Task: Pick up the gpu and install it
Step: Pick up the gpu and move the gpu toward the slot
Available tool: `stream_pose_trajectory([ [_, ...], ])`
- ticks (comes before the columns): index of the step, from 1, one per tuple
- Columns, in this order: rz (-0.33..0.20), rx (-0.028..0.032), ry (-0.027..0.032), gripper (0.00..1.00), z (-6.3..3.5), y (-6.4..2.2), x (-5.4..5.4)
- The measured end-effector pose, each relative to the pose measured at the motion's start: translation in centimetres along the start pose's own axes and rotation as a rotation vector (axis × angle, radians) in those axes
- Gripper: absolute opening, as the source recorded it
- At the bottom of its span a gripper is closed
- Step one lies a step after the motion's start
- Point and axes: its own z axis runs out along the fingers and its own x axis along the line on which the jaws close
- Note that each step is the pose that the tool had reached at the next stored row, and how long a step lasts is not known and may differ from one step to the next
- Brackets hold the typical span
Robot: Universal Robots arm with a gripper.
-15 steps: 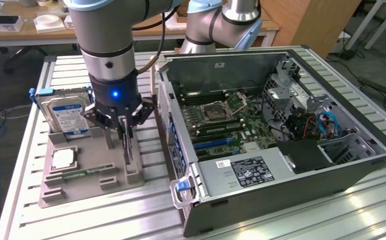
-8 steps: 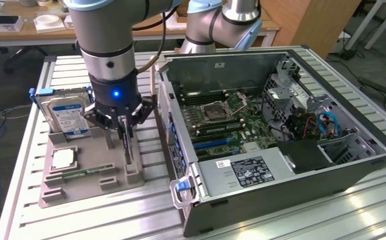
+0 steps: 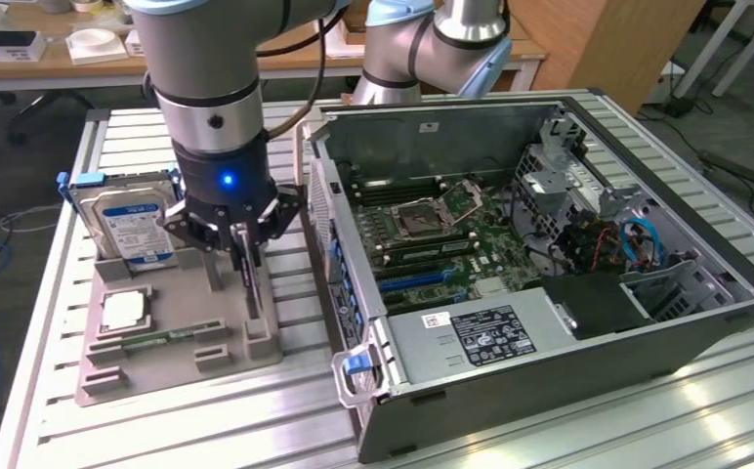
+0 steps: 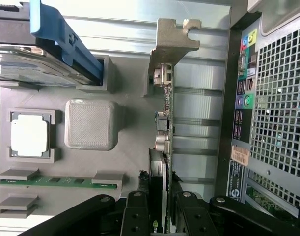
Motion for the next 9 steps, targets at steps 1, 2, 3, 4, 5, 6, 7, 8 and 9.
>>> stream_pose_trajectory([
  [1, 0.000, 0.0000, -0.0014, 0.27, -0.06, 0.00, 0.00],
  [2, 0.000, 0.0001, -0.0033, 0.27, -0.07, 0.01, 0.01],
  [3, 0.000, 0.0001, -0.0049, 0.27, -0.09, 0.01, 0.01],
  [4, 0.000, -0.0001, -0.0059, 0.27, -0.09, 0.01, 0.01],
  [5, 0.000, 0.0000, -0.0058, 0.27, -0.10, 0.01, 0.01],
  [6, 0.000, 0.0001, -0.0057, 0.27, -0.11, 0.01, 0.00],
  [7, 0.000, 0.0001, -0.0057, 0.27, -0.11, 0.01, 0.01],
  [8, 0.000, 0.0001, -0.0058, 0.27, -0.10, 0.01, 0.01],
  [9, 0.000, 0.0001, -0.0057, 0.27, -0.11, 0.01, 0.01],
])
